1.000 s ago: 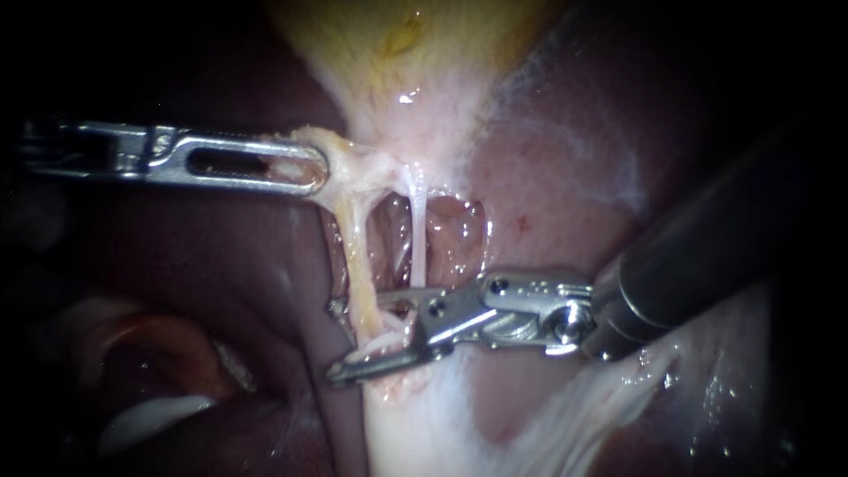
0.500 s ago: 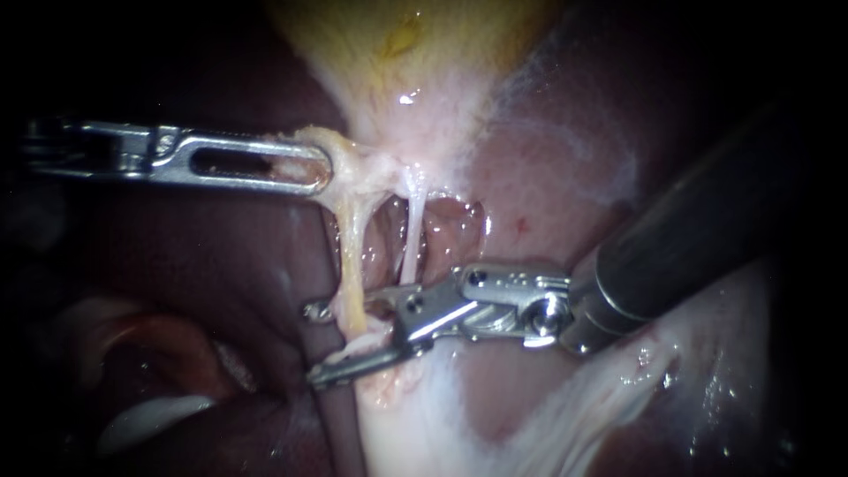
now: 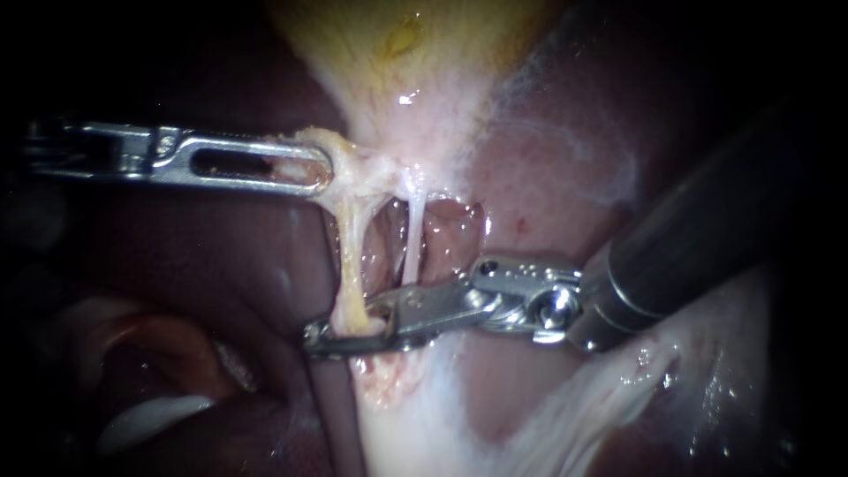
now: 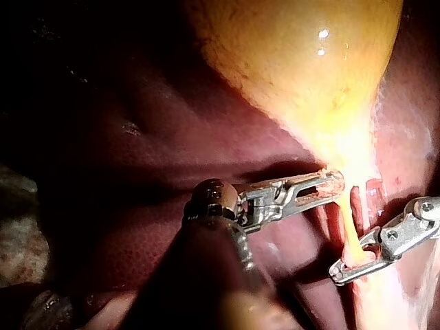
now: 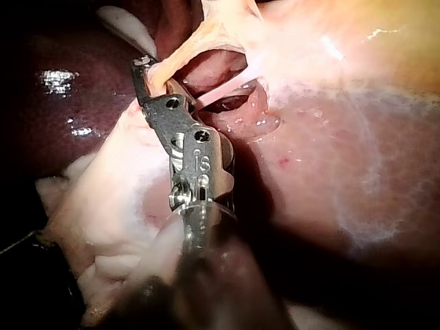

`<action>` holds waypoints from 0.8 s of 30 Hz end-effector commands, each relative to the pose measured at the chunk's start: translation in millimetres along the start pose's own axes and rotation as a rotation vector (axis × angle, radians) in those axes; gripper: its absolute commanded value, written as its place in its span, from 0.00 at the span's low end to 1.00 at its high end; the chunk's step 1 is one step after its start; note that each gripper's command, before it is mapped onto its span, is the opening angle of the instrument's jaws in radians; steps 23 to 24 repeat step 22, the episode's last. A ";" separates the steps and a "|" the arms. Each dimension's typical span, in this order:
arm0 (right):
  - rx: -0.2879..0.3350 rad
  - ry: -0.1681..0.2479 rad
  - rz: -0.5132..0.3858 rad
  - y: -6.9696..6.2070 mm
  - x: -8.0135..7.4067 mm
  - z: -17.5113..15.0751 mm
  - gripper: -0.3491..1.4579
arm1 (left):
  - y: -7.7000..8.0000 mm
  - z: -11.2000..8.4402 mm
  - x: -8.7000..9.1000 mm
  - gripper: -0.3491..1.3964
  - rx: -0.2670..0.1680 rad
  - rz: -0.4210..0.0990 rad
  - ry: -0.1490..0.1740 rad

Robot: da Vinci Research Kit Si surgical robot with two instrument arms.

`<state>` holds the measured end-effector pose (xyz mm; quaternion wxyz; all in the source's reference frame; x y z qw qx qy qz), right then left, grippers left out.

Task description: Clipping first clip left tube

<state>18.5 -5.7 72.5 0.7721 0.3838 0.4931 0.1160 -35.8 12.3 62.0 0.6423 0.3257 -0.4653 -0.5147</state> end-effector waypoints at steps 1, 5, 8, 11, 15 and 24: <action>-0.004 -0.020 0.001 0.0 0.2 -0.2 0.00 | 0.0 0.0 0.0 0.00 0.000 0.000 0.000; -0.004 -0.030 0.009 -0.1 0.4 -0.7 0.00 | 0.0 0.0 0.0 0.00 0.000 0.000 0.000; -0.005 -0.030 0.021 -0.1 0.4 -0.7 0.00 | 0.0 0.0 0.0 0.00 0.000 0.000 0.000; -0.005 -0.030 0.021 -0.1 0.4 -0.7 0.00 | 0.0 0.0 0.0 0.00 0.000 0.000 0.000; -0.005 -0.030 0.021 -0.1 0.3 -0.7 0.00 | 0.0 0.0 0.0 0.00 0.000 0.000 0.000; -0.005 -0.030 0.032 0.0 0.2 -0.8 0.00 | 0.1 0.0 0.0 0.00 0.000 0.000 0.000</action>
